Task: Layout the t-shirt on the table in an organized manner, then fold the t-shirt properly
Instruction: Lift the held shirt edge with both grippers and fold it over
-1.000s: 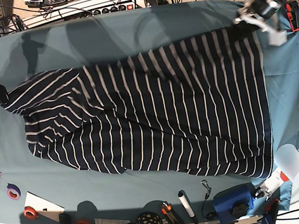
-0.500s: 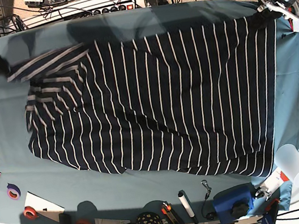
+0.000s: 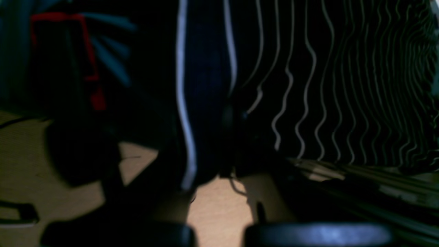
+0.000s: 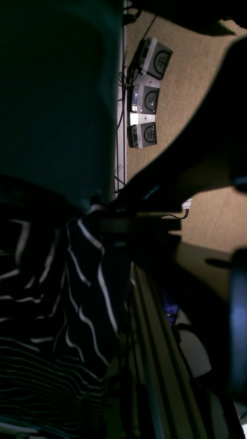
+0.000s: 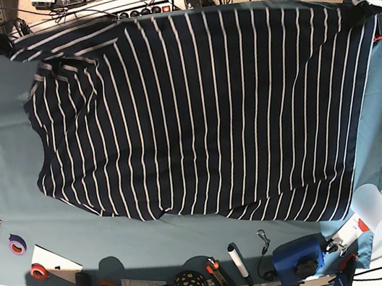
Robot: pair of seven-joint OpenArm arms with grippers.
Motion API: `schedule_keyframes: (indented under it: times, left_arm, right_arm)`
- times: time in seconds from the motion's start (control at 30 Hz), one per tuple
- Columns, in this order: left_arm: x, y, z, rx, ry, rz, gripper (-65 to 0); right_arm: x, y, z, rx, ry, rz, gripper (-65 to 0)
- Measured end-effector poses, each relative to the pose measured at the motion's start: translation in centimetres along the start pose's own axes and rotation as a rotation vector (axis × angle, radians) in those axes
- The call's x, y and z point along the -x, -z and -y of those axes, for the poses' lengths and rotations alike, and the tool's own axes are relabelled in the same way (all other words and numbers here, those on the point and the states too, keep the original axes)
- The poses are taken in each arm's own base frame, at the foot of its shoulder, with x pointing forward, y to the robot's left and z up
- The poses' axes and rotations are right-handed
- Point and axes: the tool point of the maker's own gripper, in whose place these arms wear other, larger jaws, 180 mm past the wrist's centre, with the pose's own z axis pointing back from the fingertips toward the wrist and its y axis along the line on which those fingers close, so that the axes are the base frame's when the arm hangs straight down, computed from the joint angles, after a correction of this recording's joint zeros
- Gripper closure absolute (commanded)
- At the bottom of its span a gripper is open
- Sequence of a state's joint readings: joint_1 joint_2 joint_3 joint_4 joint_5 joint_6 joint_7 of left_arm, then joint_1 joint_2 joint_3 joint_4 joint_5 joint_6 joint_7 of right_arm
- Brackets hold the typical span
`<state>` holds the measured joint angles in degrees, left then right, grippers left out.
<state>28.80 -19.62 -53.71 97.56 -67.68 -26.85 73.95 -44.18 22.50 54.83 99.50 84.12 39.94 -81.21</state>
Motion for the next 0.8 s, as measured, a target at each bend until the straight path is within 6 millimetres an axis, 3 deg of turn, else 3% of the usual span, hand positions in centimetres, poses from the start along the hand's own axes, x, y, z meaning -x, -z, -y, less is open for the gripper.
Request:
schedule_keyframes:
  times: [0.3,0.67,0.8]
  left_arm:
    - [-0.1,-0.5,0.3,0.024,0.012,0.022,0.0]
    - [-4.5,0.4,1.4,0.052,0.056,0.157,0.0]
    - [-5.4,2.3,2.5,0.059,0.11,0.15,0.0]
  right_arm:
    - [0.1,0.0,0.0,0.001,0.0,-0.003,0.0]
    - [-9.2,2.3,-1.7,-0.076,-0.104,0.268,0.0]
    - [-10.0,3.1,-0.7,-0.011,-0.132,0.251,0.0]
